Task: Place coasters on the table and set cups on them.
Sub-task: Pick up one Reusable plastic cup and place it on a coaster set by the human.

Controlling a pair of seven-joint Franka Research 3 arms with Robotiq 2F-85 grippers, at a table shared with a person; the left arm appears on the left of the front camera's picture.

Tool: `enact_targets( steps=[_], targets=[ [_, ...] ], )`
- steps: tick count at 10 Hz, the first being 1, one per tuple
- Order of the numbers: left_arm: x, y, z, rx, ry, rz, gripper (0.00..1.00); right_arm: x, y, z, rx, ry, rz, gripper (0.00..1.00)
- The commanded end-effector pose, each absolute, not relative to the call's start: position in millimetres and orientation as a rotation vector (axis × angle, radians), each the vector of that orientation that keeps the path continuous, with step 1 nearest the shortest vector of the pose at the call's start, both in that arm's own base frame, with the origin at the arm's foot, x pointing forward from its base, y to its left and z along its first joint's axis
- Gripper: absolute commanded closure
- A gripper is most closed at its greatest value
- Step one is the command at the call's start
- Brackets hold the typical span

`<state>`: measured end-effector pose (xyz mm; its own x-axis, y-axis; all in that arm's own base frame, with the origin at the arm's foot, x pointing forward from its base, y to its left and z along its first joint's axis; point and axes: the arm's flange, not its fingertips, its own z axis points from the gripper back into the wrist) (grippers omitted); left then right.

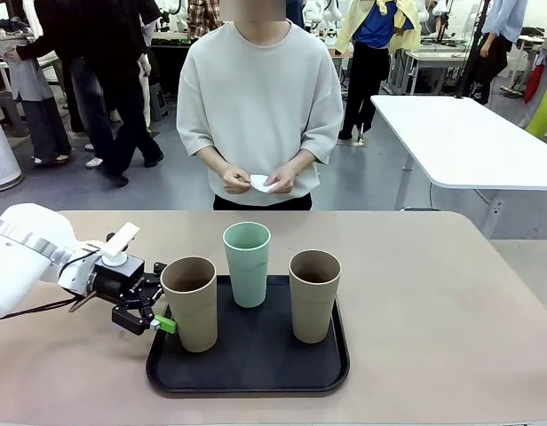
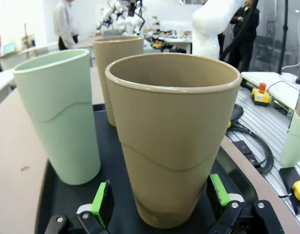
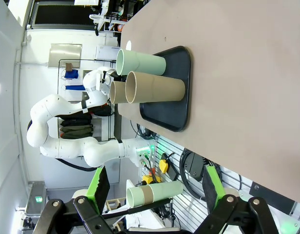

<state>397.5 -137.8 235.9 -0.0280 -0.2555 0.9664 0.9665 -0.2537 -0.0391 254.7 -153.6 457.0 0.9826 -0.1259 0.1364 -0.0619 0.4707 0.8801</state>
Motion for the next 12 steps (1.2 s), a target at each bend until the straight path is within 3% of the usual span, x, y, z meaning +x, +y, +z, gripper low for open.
enact_targets(
  steps=[1,8,9,10,11,12],
  targets=[
    [395.5,-148.4,231.1,-1.192,-0.851,-1.494,0.0,254.5,-154.0,457.2,1.095,-0.196,-0.035,0.0],
    [381.0,-164.6,218.6,-1.239,-0.86,-1.574,0.0,254.5,-154.0,457.2,1.095,-0.196,-0.035,0.0],
    [381.4,-164.0,218.5,-1.239,-0.863,-1.587,0.6,254.5,-154.0,457.2,1.095,-0.196,-0.035,0.0],
    [381.5,-163.8,219.3,-1.243,-0.866,-1.585,0.6,254.5,-154.0,457.2,1.095,-0.196,-0.035,0.0],
    [381.5,-163.6,219.5,-1.245,-0.865,-1.587,1.0,254.5,-154.0,457.2,1.095,-0.196,-0.035,0.0],
    [381.7,-163.1,219.6,-1.245,-0.863,-1.583,0.65,254.5,-154.0,457.2,1.095,-0.196,-0.035,0.0]
  ],
)
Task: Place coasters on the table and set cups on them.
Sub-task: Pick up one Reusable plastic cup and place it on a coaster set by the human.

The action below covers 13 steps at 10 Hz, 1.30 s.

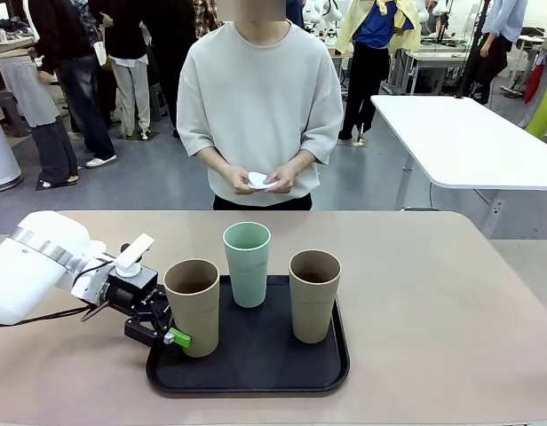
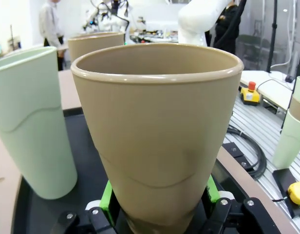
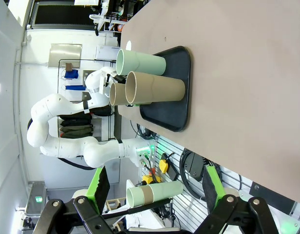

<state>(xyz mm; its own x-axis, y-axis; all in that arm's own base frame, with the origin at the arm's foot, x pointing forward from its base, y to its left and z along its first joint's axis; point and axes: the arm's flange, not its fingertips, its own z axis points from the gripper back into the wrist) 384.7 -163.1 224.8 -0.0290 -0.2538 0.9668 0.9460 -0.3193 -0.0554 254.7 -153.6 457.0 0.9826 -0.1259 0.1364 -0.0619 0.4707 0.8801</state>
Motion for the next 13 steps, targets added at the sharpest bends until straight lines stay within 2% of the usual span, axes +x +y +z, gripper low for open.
enact_targets(
  steps=[1,4,6,9,11,12,13],
  targets=[
    [382.0,-163.3,220.1,-1.25,-0.86,-1.579,1.0,254.5,-154.0,457.2,1.095,-0.196,-0.035,0.0],
    [375.7,-156.6,235.1,-1.276,-0.802,-1.565,1.0,254.5,-154.0,457.2,1.095,-0.196,-0.035,0.0],
    [362.1,-133.3,297.8,-1.279,-0.821,-1.514,1.0,254.5,-154.0,457.2,1.095,-0.196,-0.035,0.0],
    [351.9,-105.0,383.3,-1.189,-0.863,-1.49,1.0,254.5,-154.0,457.2,1.095,-0.196,-0.035,0.0],
    [350.8,-100.5,400.9,-1.148,-0.872,-1.449,1.0,254.5,-154.0,457.2,1.095,-0.196,-0.035,0.0],
    [352.2,-98.5,397.4,-1.1,-0.83,-1.429,1.0,254.5,-154.0,457.2,1.095,-0.196,-0.035,0.0],
    [356.7,-99.2,405.4,-1.158,-0.891,-1.482,1.0,254.5,-154.0,457.2,1.095,-0.196,-0.035,0.0]
  ],
)
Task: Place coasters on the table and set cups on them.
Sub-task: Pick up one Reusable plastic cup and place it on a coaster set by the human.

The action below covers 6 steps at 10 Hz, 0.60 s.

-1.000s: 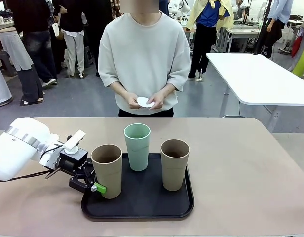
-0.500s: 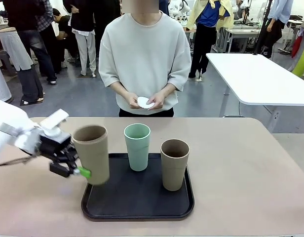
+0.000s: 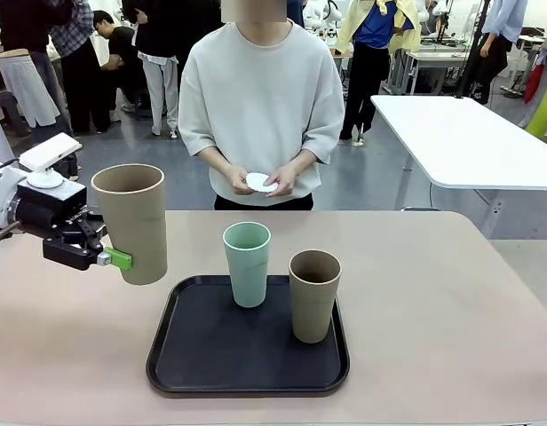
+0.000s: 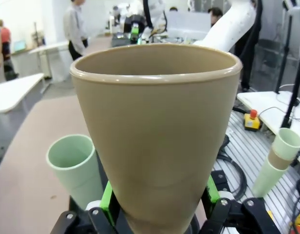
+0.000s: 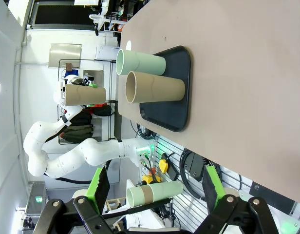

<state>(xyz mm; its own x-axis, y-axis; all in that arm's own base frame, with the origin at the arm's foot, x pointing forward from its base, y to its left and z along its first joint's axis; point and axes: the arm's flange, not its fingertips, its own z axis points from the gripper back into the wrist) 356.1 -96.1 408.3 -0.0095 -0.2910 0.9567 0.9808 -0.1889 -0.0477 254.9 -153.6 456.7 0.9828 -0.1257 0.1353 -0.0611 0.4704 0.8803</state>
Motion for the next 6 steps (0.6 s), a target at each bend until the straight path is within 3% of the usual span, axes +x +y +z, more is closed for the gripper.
enact_targets(
  steps=[1,3,4,6],
  targets=[
    [356.7,-99.2,405.4,-1.158,-0.891,-1.482,1.0,254.5,-154.0,457.2,1.095,-0.196,-0.035,0.0],
    [356.7,-99.2,405.4,-1.158,-0.891,-1.482,1.0,254.5,-154.0,457.2,1.095,-0.196,-0.035,0.0],
    [355.6,-97.7,405.8,-1.144,-0.874,-1.466,0.18,254.5,-154.0,457.2,1.095,-0.196,-0.035,0.0],
    [405.6,-61.2,419.3,-1.12,-0.932,-1.624,0.18,254.5,-154.0,457.2,1.095,-0.196,-0.035,0.0]
  ],
)
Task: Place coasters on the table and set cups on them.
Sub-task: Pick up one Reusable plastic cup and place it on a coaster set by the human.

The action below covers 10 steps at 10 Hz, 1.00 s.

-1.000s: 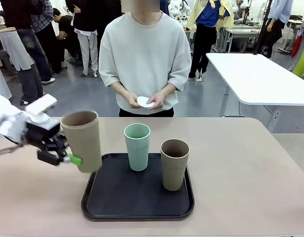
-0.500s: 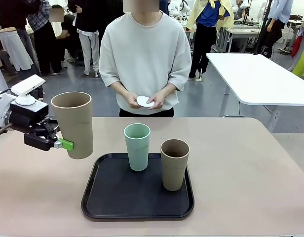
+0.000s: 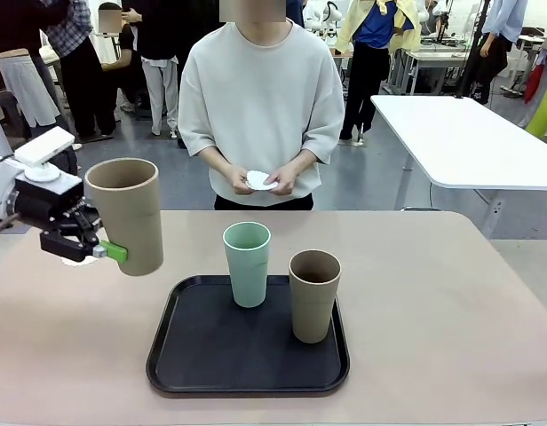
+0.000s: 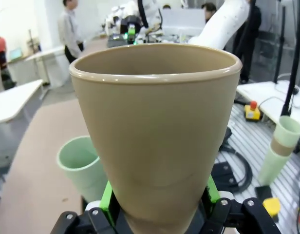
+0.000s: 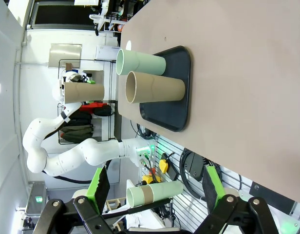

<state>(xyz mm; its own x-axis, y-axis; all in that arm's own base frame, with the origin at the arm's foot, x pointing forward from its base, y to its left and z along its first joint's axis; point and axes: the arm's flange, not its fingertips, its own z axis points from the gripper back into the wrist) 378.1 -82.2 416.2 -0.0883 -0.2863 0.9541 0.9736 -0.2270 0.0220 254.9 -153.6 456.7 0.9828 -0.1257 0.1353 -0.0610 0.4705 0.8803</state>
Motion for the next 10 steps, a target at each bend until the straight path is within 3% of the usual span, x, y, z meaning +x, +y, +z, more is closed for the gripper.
enact_targets(
  steps=[1,3,5,7,10],
  targets=[
    [427.8,-38.0,421.7,-1.08,-0.935,-1.653,0.18,254.5,-154.0,457.2,1.095,-0.196,-0.035,0.0],
    [462.4,8.8,421.4,-1.052,-0.913,-1.603,0.18,254.5,-154.0,457.2,1.095,-0.196,-0.035,0.0],
    [498.8,70.4,425.3,-1.029,-1.007,-1.412,0.18,254.5,-154.0,457.2,1.095,-0.196,-0.035,0.0],
    [512.8,116.5,431.1,-1.014,-1.133,-1.271,0.18,254.5,-154.0,457.2,1.095,-0.196,-0.035,0.0],
    [524.8,164.4,435.4,-0.985,-1.173,-1.189,0.18,254.5,-154.0,457.2,1.095,-0.196,-0.035,0.0]
  ],
)
